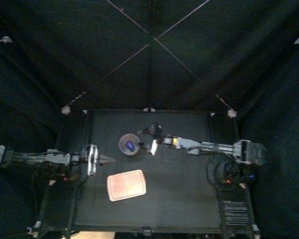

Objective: Pick the eggplant then place it in the grey bowl
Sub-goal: Drop eggplant in the grey bowl and return to neutral

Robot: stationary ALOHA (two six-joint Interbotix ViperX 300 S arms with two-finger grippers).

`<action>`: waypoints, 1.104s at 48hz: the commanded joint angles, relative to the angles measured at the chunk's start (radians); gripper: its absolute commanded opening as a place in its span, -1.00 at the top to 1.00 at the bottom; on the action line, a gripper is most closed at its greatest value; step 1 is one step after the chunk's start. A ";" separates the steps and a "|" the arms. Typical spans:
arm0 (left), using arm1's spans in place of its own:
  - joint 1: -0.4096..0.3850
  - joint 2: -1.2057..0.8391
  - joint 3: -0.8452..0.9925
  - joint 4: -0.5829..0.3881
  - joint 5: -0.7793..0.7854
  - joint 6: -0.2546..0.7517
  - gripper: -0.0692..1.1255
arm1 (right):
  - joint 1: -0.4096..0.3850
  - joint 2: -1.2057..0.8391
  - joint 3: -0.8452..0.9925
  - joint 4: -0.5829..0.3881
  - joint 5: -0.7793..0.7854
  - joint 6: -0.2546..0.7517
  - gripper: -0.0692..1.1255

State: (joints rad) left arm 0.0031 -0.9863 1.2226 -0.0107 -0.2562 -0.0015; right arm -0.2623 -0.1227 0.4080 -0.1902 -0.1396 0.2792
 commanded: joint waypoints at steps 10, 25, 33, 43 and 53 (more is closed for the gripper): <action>0.008 -0.003 -0.014 -0.002 -0.002 0.005 0.94 | 0.069 -0.468 0.342 0.011 -0.110 0.003 -0.72; 0.029 -0.021 -0.014 -0.002 -0.002 0.005 0.94 | 0.196 -0.877 0.597 0.005 -0.066 0.002 -0.72; 0.029 -0.021 -0.014 -0.003 -0.002 0.003 0.94 | 0.279 -0.943 0.666 0.005 0.014 0.003 -0.72; 0.029 -0.023 -0.014 -0.003 -0.002 0.003 0.94 | 0.331 -0.934 0.704 0.003 0.037 -0.002 -0.72; 0.029 -0.021 -0.014 -0.002 -0.002 0.003 0.94 | 0.327 -0.934 0.715 -0.003 0.037 -0.003 -0.72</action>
State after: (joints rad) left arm 0.0307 -1.0124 1.2210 -0.0123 -0.2531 0.0031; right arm 0.0644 -1.0707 1.1321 -0.1917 -0.0982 0.2792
